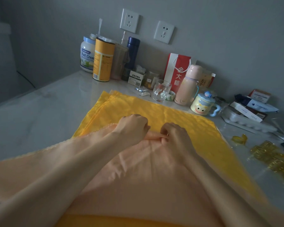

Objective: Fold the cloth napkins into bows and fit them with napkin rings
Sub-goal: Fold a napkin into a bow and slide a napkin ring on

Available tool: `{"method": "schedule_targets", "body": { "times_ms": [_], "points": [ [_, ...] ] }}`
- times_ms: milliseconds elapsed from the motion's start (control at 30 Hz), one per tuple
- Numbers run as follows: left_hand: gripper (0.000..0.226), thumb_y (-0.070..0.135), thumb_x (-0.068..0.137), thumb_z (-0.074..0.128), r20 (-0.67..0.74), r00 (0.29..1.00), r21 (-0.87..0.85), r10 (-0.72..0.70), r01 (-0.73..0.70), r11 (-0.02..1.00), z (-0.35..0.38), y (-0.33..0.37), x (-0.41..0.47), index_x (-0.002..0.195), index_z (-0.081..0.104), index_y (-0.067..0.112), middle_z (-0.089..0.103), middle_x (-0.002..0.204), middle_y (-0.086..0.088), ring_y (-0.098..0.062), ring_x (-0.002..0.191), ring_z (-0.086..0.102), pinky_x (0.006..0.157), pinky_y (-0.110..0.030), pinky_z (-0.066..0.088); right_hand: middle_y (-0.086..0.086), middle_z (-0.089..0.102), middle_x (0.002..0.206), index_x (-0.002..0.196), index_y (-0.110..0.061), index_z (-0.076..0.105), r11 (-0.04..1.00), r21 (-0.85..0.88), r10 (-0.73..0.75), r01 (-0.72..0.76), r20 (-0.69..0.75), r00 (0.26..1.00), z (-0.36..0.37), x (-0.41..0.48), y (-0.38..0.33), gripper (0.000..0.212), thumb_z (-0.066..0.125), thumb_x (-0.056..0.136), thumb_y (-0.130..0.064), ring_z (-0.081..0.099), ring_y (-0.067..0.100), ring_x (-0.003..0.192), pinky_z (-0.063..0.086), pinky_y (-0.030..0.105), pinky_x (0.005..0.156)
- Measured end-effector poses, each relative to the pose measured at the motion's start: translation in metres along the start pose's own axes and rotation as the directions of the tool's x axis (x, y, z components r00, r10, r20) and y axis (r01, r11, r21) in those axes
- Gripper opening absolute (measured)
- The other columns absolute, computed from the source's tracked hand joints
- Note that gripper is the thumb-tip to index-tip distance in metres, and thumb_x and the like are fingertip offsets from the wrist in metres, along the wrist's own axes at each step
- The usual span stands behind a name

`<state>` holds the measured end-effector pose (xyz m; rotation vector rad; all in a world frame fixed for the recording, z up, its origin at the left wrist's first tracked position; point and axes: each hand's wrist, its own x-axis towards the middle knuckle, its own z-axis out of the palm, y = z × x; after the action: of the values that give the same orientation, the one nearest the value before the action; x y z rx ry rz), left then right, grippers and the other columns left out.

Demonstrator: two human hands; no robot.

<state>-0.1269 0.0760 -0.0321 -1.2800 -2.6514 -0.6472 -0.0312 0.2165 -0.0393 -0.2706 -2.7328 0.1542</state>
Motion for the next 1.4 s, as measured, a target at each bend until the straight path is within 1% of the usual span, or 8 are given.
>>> {"method": "schedule_targets", "body": {
  "times_ms": [133, 233, 433, 567, 700, 1000, 1233, 1400],
  "points": [
    [0.026, 0.026, 0.09, 0.053, 0.047, 0.994, 0.175, 0.103, -0.11, 0.978, -0.006, 0.009, -0.01, 0.116, 0.057, 0.021, 0.056, 0.118, 0.004, -0.019, 0.115, 0.047, 0.09, -0.033, 0.033, 0.002, 0.05, 0.06, 0.062, -0.013, 0.049, 0.964, -0.208, -0.19, 0.167, -0.095, 0.977, 0.003, -0.007, -0.005, 0.01, 0.046, 0.058, -0.004, 0.053, 0.025, 0.052, 0.041, 0.03, 0.046],
    [0.032, 0.009, 0.087, 0.047, 0.017, 0.989, 0.358, 0.148, -0.144, 0.922, -0.003, 0.008, -0.013, 0.116, 0.055, 0.019, 0.056, 0.114, 0.002, -0.02, 0.112, 0.049, 0.085, -0.032, 0.033, 0.003, 0.049, 0.056, 0.06, -0.012, 0.049, 0.954, -0.233, -0.194, 0.187, -0.01, 0.981, -0.003, -0.007, -0.008, 0.031, 0.067, 0.043, 0.008, 0.05, 0.025, 0.045, 0.031, 0.026, 0.041],
    [0.032, 0.004, 0.088, 0.04, -0.063, 0.975, 0.423, 0.215, -0.169, 0.89, 0.001, 0.011, -0.025, 0.118, 0.043, 0.014, 0.054, 0.111, -0.002, -0.023, 0.109, 0.05, 0.083, -0.032, 0.031, 0.01, 0.056, 0.098, 0.103, -0.01, 0.058, 0.957, -0.232, -0.153, 0.175, 0.109, 0.982, -0.012, -0.02, -0.01, 0.029, 0.048, 0.078, 0.003, 0.053, 0.031, 0.094, 0.038, 0.035, 0.074],
    [0.029, 0.032, 0.089, 0.045, -0.031, 0.986, 0.319, 0.163, -0.145, 0.937, 0.002, 0.014, -0.037, 0.112, 0.055, 0.017, 0.049, 0.115, -0.001, -0.02, 0.111, 0.044, 0.09, -0.032, 0.031, 0.006, 0.052, 0.114, 0.12, -0.015, 0.052, 0.964, -0.232, -0.087, 0.131, 0.191, 0.978, -0.018, -0.033, -0.012, 0.036, 0.044, 0.085, -0.012, 0.048, 0.027, 0.11, 0.036, 0.033, 0.088],
    [0.028, 0.037, 0.095, 0.042, 0.02, 0.995, 0.127, 0.096, -0.097, 0.987, 0.004, 0.007, -0.038, 0.105, 0.06, 0.019, 0.05, 0.119, 0.002, -0.018, 0.116, 0.042, 0.095, -0.029, 0.03, 0.005, 0.057, 0.109, 0.106, -0.014, 0.06, 0.972, -0.235, 0.022, 0.012, 0.143, 0.989, -0.01, -0.04, -0.015, 0.056, 0.014, 0.085, -0.04, 0.049, 0.027, 0.106, 0.034, 0.034, 0.085],
    [0.028, 0.039, 0.094, 0.049, 0.058, 0.994, -0.001, 0.095, -0.095, 0.995, 0.007, -0.002, -0.044, 0.114, 0.048, 0.019, 0.057, 0.117, 0.005, -0.018, 0.112, 0.05, 0.092, -0.031, 0.032, -0.001, 0.065, 0.098, 0.101, -0.018, 0.059, 0.937, 0.317, 0.101, -0.147, 0.159, 0.982, -0.007, -0.039, -0.013, 0.013, 0.058, 0.091, -0.026, 0.059, 0.014, 0.093, 0.039, 0.02, 0.077],
    [0.042, 0.031, 0.095, 0.047, -0.056, 0.993, 0.064, 0.102, -0.099, 0.993, 0.012, 0.006, -0.039, 0.135, 0.037, 0.02, 0.051, 0.131, 0.003, -0.019, 0.122, 0.044, 0.095, -0.032, 0.03, 0.002, 0.064, 0.104, 0.108, -0.015, 0.053, 0.961, 0.242, 0.118, -0.135, 0.085, 0.989, -0.011, -0.034, -0.014, 0.025, 0.057, 0.084, -0.007, 0.059, 0.021, 0.101, 0.04, 0.035, 0.093],
    [0.039, 0.039, 0.095, 0.045, -0.065, 0.992, 0.055, 0.105, -0.102, 0.993, 0.012, 0.006, -0.042, 0.129, 0.046, 0.02, 0.052, 0.127, 0.003, -0.018, 0.12, 0.045, 0.096, -0.032, 0.03, 0.004, 0.061, 0.096, 0.097, -0.011, 0.055, 0.999, 0.018, 0.034, -0.034, -0.02, 0.999, -0.003, -0.035, -0.015, 0.019, 0.053, 0.081, -0.001, 0.054, 0.026, 0.095, 0.031, 0.032, 0.082]
  ]
}}
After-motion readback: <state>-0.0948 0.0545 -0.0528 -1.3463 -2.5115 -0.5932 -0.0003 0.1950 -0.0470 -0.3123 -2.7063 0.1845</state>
